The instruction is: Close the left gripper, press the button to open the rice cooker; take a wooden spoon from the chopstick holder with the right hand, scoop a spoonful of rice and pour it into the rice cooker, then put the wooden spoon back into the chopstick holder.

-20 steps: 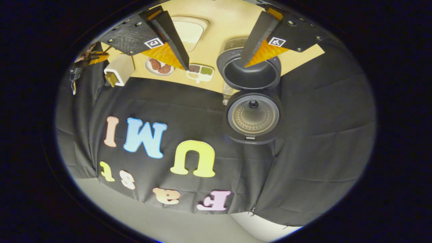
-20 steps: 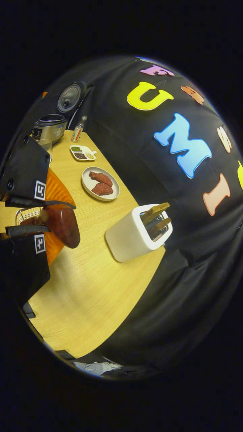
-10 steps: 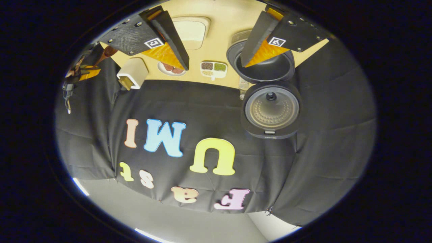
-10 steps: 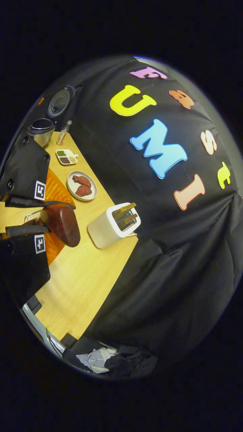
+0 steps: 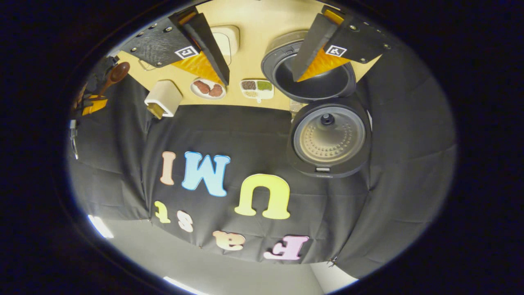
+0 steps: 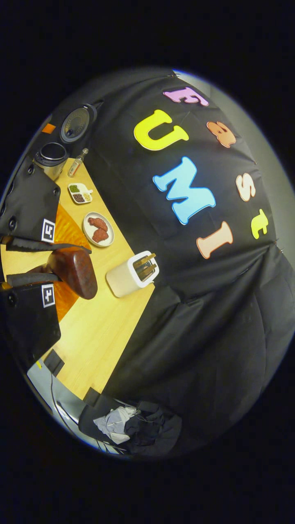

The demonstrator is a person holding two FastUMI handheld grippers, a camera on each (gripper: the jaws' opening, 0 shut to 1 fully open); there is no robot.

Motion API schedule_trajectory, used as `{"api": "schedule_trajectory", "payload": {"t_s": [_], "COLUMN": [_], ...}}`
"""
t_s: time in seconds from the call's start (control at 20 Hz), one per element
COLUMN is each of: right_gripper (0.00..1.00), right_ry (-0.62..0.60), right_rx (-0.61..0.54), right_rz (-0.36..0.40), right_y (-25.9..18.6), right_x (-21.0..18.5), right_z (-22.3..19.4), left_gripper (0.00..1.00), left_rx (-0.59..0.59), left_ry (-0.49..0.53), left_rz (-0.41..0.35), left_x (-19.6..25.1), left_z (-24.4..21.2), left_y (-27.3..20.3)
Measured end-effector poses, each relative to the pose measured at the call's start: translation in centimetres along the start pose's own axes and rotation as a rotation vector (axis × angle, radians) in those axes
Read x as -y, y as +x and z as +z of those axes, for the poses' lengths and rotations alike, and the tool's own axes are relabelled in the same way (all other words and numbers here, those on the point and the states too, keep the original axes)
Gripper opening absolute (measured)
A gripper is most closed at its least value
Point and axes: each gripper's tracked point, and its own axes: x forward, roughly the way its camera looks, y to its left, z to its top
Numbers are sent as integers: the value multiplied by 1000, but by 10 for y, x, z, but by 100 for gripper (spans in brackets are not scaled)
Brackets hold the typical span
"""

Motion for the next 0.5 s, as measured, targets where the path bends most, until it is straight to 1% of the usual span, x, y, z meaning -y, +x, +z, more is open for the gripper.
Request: {"api": "schedule_trajectory", "payload": {"t_s": [0.2,0.35,0.5], "right_gripper": [22,22,23], "right_ry": [9,-41,-108], "right_rx": [-6,-15,-18], "right_rz": [71,137,186], "right_y": [5,18,36], "right_x": [-51,-90,-124], "right_z": [-11,-18,-32], "left_gripper": [96,96,96], "left_rx": [5,17,-17], "left_ry": [-3,-2,-14], "left_rz": [-6,8,36], "left_x": [-16,-31,-46], "left_z": [-3,-5,-22], "left_y": [-5,-12,-19]}}
